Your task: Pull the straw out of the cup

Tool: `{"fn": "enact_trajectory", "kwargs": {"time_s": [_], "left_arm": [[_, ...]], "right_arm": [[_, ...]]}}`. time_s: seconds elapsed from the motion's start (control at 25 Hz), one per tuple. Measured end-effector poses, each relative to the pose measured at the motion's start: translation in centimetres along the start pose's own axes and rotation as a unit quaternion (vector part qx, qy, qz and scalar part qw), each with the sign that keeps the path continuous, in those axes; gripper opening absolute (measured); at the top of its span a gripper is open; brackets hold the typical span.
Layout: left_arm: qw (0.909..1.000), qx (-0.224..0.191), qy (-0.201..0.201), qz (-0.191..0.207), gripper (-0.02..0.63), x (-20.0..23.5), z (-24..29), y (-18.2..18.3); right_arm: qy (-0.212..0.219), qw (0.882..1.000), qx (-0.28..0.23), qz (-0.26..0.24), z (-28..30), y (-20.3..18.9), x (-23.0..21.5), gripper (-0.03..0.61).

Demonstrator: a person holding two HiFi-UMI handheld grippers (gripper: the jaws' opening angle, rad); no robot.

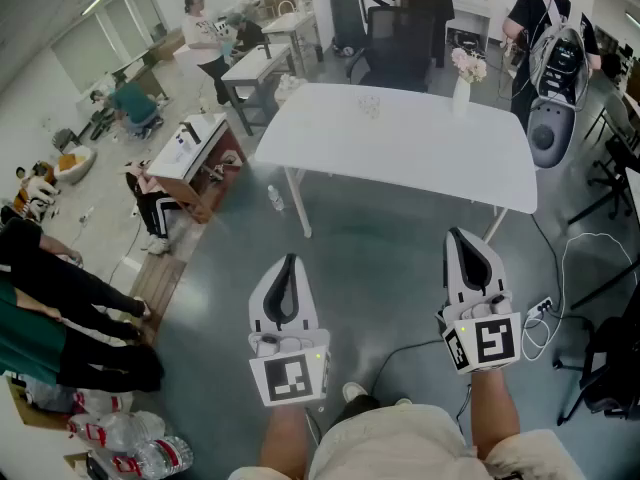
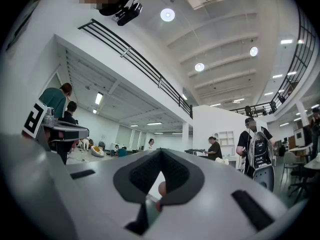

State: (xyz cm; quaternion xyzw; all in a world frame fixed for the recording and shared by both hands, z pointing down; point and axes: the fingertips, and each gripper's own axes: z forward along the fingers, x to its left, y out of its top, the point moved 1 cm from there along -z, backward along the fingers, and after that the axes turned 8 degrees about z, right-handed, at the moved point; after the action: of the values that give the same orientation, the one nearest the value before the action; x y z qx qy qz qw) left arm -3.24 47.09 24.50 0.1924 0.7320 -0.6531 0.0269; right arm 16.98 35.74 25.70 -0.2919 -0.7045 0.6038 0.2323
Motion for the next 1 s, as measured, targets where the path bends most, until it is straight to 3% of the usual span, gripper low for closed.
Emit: {"fn": "enact_trajectory", "kwargs": {"time_s": [0.16,0.72,1.0], "left_arm": [[1.0,0.005,-0.001,-0.003,0.005,-3.2,-1.1,0.3],[0.9996,0.017,-0.003,0.021,0.005,-14.3,-4.2,3.6],[0.9995,0.015,-0.009,0.026,0.005,-16.6,-3.7,4.4]], "right_arm": [[0.002,1.0,0.005,-0.011,-2.8,0.4,-1.9,0.0],[0.018,0.999,0.005,0.026,-11.3,0.3,-9.1,0.0],[0.011,0.999,0.012,0.04,-12.1,-0.3,-11.3,0.0]]}}
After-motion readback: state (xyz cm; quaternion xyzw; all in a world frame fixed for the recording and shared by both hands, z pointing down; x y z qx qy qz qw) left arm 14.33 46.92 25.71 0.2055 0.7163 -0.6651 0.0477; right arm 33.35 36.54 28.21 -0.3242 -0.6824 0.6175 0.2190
